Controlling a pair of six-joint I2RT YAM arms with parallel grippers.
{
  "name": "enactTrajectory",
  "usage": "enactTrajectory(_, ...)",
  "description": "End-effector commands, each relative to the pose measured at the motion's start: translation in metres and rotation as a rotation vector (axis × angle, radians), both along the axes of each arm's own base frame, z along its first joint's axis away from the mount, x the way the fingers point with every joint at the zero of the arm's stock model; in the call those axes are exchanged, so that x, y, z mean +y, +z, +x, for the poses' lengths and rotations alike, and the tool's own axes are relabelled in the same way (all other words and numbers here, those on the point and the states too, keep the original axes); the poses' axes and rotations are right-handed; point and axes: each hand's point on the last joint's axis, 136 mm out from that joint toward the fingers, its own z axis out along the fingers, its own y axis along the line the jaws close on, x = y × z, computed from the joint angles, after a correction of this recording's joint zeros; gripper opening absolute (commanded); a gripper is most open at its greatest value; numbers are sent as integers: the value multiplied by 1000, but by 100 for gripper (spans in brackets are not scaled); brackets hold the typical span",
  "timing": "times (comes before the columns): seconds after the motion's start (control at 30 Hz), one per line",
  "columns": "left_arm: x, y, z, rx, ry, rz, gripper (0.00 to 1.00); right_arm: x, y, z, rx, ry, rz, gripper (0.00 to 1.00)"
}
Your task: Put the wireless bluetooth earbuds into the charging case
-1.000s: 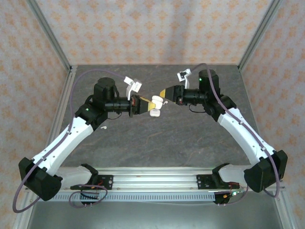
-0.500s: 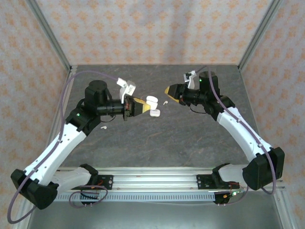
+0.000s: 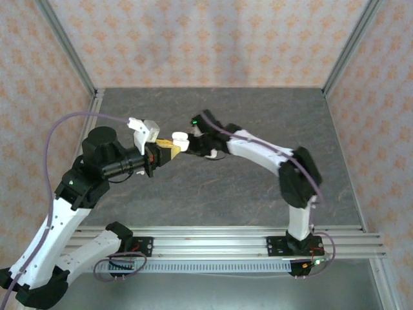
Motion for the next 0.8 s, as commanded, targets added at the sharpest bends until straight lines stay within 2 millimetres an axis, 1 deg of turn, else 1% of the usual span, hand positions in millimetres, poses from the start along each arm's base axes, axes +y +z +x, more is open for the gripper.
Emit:
enactTrajectory(0.0, 18, 5, 0, -37, 86, 46, 0, 37, -20, -4, -44, 37, -110, 32)
enactTrajectory(0.07, 22, 4, -2, -36, 100, 56, 0, 62, -34, -9, -60, 80, -173, 32)
enactTrajectory(0.17, 26, 1, -2, -24, 125, 65, 0, 85, -54, -14, -84, 125, -261, 35)
enactTrajectory(0.27, 30, -2, -4, -14, 143, 76, 0, 103, -69, -13, -119, 150, -301, 36)
enactTrajectory(0.33, 33, -3, -5, -16, 150, 79, 0, 112, -76, -12, -131, 153, -309, 36)
enactTrajectory(0.47, 35, -2, -8, -24, 158, 80, 0, 126, -84, -8, -187, 153, -314, 39)
enactTrajectory(0.67, 38, -6, -8, -20, 171, 89, 0, 135, -96, -10, -236, 172, -323, 41)
enactTrajectory(0.77, 39, -8, -9, -17, 172, 92, 0, 141, -96, -12, -249, 186, -310, 42)
